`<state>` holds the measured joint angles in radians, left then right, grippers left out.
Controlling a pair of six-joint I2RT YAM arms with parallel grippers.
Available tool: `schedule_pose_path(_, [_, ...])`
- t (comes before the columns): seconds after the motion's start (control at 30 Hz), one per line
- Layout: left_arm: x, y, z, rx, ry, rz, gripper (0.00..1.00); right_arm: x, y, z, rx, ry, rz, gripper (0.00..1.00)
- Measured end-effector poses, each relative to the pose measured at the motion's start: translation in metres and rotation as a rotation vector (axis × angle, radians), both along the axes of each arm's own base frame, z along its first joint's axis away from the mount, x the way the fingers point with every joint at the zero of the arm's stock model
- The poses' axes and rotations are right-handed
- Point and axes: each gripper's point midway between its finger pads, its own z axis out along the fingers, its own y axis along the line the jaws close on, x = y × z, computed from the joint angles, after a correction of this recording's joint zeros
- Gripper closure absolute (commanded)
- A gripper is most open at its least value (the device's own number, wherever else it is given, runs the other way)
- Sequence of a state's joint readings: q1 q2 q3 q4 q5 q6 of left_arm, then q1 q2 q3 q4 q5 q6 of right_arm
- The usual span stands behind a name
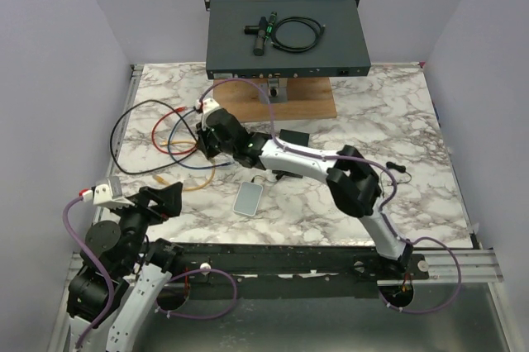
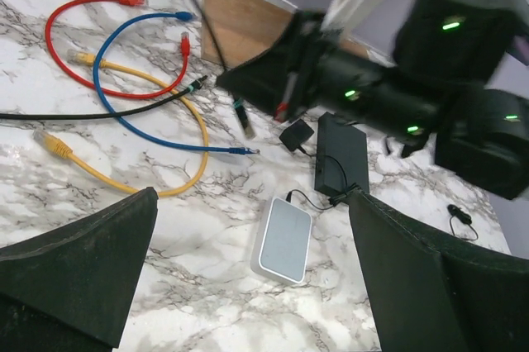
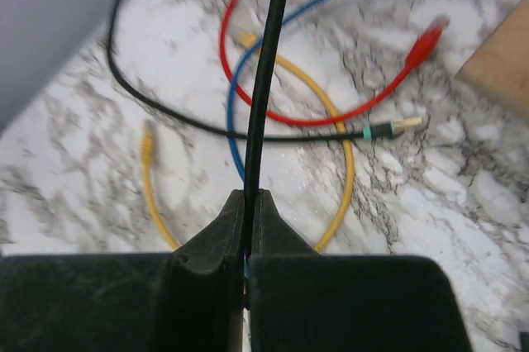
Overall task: Insert the plug into the switch port
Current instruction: Pick up the connector from the center of the board.
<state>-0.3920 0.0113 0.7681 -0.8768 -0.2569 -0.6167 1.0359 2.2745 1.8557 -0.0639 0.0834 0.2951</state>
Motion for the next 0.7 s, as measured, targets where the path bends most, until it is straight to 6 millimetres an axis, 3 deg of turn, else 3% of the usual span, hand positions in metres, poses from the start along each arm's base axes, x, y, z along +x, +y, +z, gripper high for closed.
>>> schedule_pose_path(0.13, [0.001,0.001,-0.002,0.002,0.005,0.010,0.01,-0.004,-0.007,0.093,0.172,-0.102,0.003,0.99])
schedule_pose_path(0.27, [0.002,0.004,-0.003,0.000,0.007,0.030,0.02,-0.014,-0.022,0.173,0.316,-0.200,0.011,0.99])
schedule_pose_path(0.4, [0.003,0.009,-0.003,-0.010,0.008,0.058,0.01,-0.024,-0.041,0.223,0.397,-0.273,0.015,0.99])
schedule_pose_path(0.57, [0.005,0.011,-0.004,-0.013,0.012,0.075,0.01,-0.034,-0.063,0.259,0.441,-0.338,0.012,0.99])
schedule_pose_path(0.7, [0.005,0.011,-0.004,-0.014,0.012,0.079,0.01,-0.043,-0.084,0.300,0.491,-0.402,0.002,0.99])
